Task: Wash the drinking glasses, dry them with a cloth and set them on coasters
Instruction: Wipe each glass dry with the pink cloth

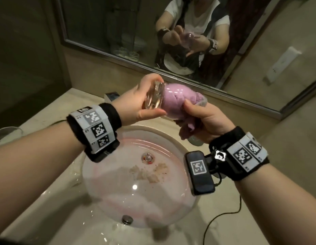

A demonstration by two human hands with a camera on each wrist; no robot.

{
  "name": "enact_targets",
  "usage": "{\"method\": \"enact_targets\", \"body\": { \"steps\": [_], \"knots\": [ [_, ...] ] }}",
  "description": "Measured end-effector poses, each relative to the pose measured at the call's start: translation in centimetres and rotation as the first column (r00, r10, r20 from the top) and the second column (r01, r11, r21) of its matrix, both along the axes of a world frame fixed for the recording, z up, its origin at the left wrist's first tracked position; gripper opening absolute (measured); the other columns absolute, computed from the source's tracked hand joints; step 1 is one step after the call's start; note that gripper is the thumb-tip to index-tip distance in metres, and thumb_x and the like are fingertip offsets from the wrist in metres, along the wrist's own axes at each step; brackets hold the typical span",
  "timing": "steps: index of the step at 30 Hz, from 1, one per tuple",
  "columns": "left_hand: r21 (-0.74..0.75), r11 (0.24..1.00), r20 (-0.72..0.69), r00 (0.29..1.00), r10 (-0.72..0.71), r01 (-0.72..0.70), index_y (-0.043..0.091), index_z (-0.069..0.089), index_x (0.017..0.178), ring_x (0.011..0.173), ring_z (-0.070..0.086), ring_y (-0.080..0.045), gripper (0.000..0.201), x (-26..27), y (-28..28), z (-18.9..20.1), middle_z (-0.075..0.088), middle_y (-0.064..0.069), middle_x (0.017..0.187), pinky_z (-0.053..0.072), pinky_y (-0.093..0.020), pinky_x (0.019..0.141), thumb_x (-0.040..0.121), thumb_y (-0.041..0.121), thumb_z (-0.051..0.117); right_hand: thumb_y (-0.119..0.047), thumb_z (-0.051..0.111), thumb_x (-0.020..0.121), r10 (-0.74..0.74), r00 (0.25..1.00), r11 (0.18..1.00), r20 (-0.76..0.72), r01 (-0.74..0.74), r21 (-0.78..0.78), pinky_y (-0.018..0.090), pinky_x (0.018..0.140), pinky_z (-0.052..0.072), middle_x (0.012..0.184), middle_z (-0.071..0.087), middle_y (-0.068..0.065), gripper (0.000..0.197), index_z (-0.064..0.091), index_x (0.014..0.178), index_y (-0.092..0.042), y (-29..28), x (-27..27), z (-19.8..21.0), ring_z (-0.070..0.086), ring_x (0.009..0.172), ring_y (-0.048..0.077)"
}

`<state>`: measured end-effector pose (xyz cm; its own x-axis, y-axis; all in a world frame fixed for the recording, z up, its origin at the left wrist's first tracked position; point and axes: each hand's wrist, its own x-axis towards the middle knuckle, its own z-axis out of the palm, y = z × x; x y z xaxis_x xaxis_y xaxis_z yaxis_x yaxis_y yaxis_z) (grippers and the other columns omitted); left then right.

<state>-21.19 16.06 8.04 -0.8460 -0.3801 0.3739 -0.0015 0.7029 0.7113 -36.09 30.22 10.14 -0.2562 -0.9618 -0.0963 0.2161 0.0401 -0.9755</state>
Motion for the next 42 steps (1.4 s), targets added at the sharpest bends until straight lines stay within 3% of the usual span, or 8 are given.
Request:
{"method": "enact_targets", "body": {
  "steps": [4, 8, 13, 16, 22, 26, 34, 42],
  "knots": [
    [0.245, 0.960, -0.050, 0.990, -0.129, 0.137, 0.033, 0.024, 0.117, 0.088, 0.059, -0.009, 0.061, 0.4, 0.2, -0.7, 0.041, 0.006, 0.110, 0.053, -0.021, 0.073, 0.077, 0.020, 0.069, -0.015, 0.070, 0.072, -0.032, 0.956, 0.999, -0.292, 0.039, 0.019, 0.022, 0.040, 0.036, 0.068, 0.051, 0.008, 0.025, 0.061, 0.094, -0.011, 0.3, 0.2, 0.5, 0.041, 0.051, 0.017],
    [0.881, 0.472, -0.021, 0.999, -0.039, 0.037, 0.019, 0.046, 0.121, 0.075, 0.065, -0.019, 0.062, -0.4, 0.7, 0.5, 0.059, -0.007, 0.103, 0.056, -0.030, 0.053, 0.075, 0.060, 0.042, -0.004, 0.066, 0.081, -0.010, 0.777, 0.999, -0.629, -0.020, -0.040, 0.013, 0.067, 0.036, 0.071, 0.066, -0.015, 0.030, 0.059, 0.096, -0.029, 0.4, 1.2, 0.7, 0.056, 0.057, -0.004],
    [0.687, 0.704, 0.125, 0.983, 0.131, -0.181, 0.012, 0.048, 0.109, 0.057, 0.052, -0.016, 0.061, -1.5, 1.3, 0.0, 0.054, -0.004, 0.078, 0.042, -0.021, 0.046, 0.084, 0.067, 0.042, -0.003, 0.066, 0.081, 0.006, 0.892, 1.000, -0.452, -0.003, 0.007, 0.021, 0.043, 0.037, 0.065, 0.053, 0.002, 0.019, 0.060, 0.095, -0.014, 0.4, 1.6, 0.4, 0.045, 0.045, 0.007],
    [0.184, 0.977, -0.050, 0.992, 0.120, -0.109, 0.023, 0.033, 0.112, 0.071, 0.052, -0.007, 0.063, -1.0, 1.2, -0.6, 0.048, 0.000, 0.092, 0.043, -0.013, 0.061, 0.069, 0.066, 0.048, -0.023, 0.066, 0.071, -0.018, 0.991, 0.997, -0.133, 0.028, 0.072, 0.024, 0.038, 0.037, 0.061, 0.046, 0.011, 0.031, 0.058, 0.095, -0.005, 0.4, 0.9, 0.2, 0.042, 0.046, 0.019],
    [-0.436, 0.900, -0.094, 0.994, -0.060, 0.013, 0.022, 0.029, 0.121, 0.102, 0.055, -0.033, 0.071, -0.3, -0.8, -1.2, 0.047, -0.025, 0.119, 0.051, -0.043, 0.084, 0.074, 0.070, 0.050, -0.029, 0.085, 0.053, -0.024, 0.997, 0.996, 0.074, 0.017, 0.091, 0.024, 0.039, 0.047, 0.074, 0.058, 0.013, 0.067, 0.056, 0.106, 0.000, 0.5, 0.4, -0.5, 0.053, 0.053, 0.019],
    [-0.391, 0.919, -0.060, 0.998, 0.031, -0.052, 0.008, 0.038, 0.120, 0.105, 0.053, -0.028, 0.080, 0.1, 0.2, -0.6, 0.050, -0.015, 0.116, 0.047, -0.040, 0.089, 0.064, 0.052, 0.073, -0.014, 0.066, 0.080, -0.107, 0.953, 0.980, -0.284, 0.150, 0.134, 0.020, 0.036, 0.031, 0.054, 0.049, 0.005, 0.010, 0.059, 0.084, -0.009, 0.4, 0.9, 0.5, 0.040, 0.042, 0.015],
    [-0.345, 0.935, 0.091, 0.988, 0.124, -0.085, 0.020, 0.013, 0.140, 0.096, 0.063, -0.029, 0.108, -0.7, 1.4, -1.3, 0.062, -0.010, 0.111, 0.046, -0.029, 0.076, 0.058, 0.046, 0.078, -0.019, 0.063, 0.087, 0.036, 0.832, 0.984, -0.554, 0.069, 0.167, 0.020, 0.035, 0.026, 0.042, 0.050, -0.004, 0.013, 0.058, 0.075, -0.016, -0.4, 2.6, 0.6, 0.039, 0.034, 0.009],
    [0.180, 0.974, 0.136, 0.984, 0.115, -0.139, 0.033, 0.019, 0.140, 0.103, 0.058, -0.013, 0.110, 1.5, 0.7, -2.4, 0.051, 0.004, 0.117, 0.049, -0.036, 0.091, 0.054, 0.028, 0.087, -0.026, 0.045, 0.095, -0.365, 0.927, 0.924, 0.082, 0.372, -0.092, 0.031, 0.069, 0.057, 0.089, 0.072, 0.012, 0.030, 0.059, 0.111, -0.004, 2.4, -2.5, 2.0, 0.071, 0.082, 0.022]
  ]
}}
